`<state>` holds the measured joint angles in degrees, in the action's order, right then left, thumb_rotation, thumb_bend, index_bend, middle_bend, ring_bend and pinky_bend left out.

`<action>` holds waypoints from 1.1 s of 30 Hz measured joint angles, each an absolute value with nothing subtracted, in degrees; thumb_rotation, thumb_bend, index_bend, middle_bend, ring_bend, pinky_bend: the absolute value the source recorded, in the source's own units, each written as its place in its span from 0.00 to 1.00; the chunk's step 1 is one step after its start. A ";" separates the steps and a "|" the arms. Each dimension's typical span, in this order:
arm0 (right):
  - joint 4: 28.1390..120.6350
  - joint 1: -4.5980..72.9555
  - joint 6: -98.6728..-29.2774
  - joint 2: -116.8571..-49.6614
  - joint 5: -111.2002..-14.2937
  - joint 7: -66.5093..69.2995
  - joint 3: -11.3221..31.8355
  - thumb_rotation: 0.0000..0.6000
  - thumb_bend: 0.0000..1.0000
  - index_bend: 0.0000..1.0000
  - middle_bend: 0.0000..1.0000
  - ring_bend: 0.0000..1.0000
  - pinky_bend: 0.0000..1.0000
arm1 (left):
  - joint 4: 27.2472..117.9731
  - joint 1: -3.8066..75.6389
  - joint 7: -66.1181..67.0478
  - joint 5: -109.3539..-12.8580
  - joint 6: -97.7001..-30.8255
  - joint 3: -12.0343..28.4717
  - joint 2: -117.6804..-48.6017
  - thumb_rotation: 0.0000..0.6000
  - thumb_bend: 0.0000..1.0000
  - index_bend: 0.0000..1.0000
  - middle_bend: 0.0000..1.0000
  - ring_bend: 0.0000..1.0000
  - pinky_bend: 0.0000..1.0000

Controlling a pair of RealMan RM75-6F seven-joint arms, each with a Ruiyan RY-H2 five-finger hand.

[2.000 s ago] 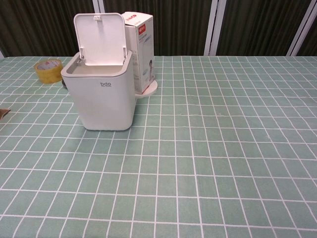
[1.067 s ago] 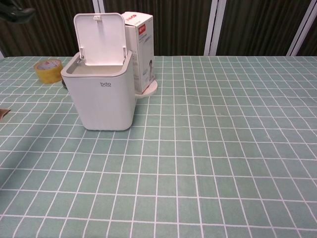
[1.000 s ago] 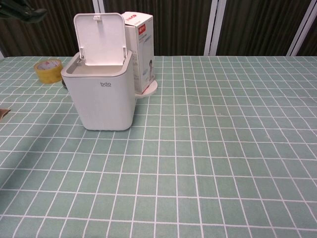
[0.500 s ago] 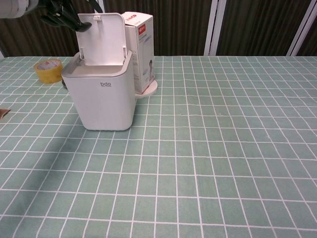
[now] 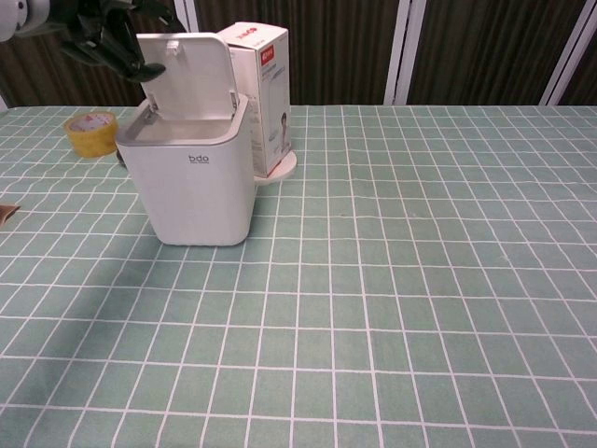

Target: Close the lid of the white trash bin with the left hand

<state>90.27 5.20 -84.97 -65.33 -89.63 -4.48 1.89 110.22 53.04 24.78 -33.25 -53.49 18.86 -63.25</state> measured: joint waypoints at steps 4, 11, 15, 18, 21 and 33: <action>90.53 5.26 -84.51 -64.91 -90.77 -4.09 1.00 1.00 0.28 0.00 0.00 0.00 0.00 | 113.13 51.68 25.12 -35.83 -53.09 15.44 -61.03 1.00 0.50 0.22 1.00 1.00 1.00; 90.69 5.31 -84.40 -64.87 -91.38 -3.79 0.65 1.00 0.28 0.00 0.00 0.00 0.00 | 114.21 51.27 26.26 -38.48 -50.77 10.52 -60.25 1.00 0.50 0.21 1.00 1.00 1.00; 90.67 5.44 -84.13 -64.88 -91.56 -3.88 0.50 1.00 0.28 0.00 0.00 0.00 0.00 | 112.86 52.64 27.15 -36.70 -48.69 8.81 -60.82 1.00 0.49 0.20 1.00 1.00 1.00; 90.80 5.40 -84.09 -64.94 -91.50 -4.07 0.46 1.00 0.28 0.00 0.00 0.00 0.00 | 111.75 53.57 26.98 -35.76 -47.92 8.35 -61.48 1.00 0.49 0.19 1.00 1.00 1.00; 90.97 5.22 -84.47 -64.92 -91.47 -4.14 0.48 1.00 0.28 0.00 0.00 0.00 0.00 | 112.28 52.87 25.71 -38.07 -49.25 8.71 -61.46 1.00 0.47 0.16 1.00 1.00 1.00; 90.81 4.96 -84.95 -66.29 -92.85 -6.19 -0.09 1.00 0.28 0.00 0.00 0.00 0.00 | 115.32 39.10 15.09 -74.74 -67.70 5.50 -58.06 1.00 0.45 0.06 0.22 0.16 0.31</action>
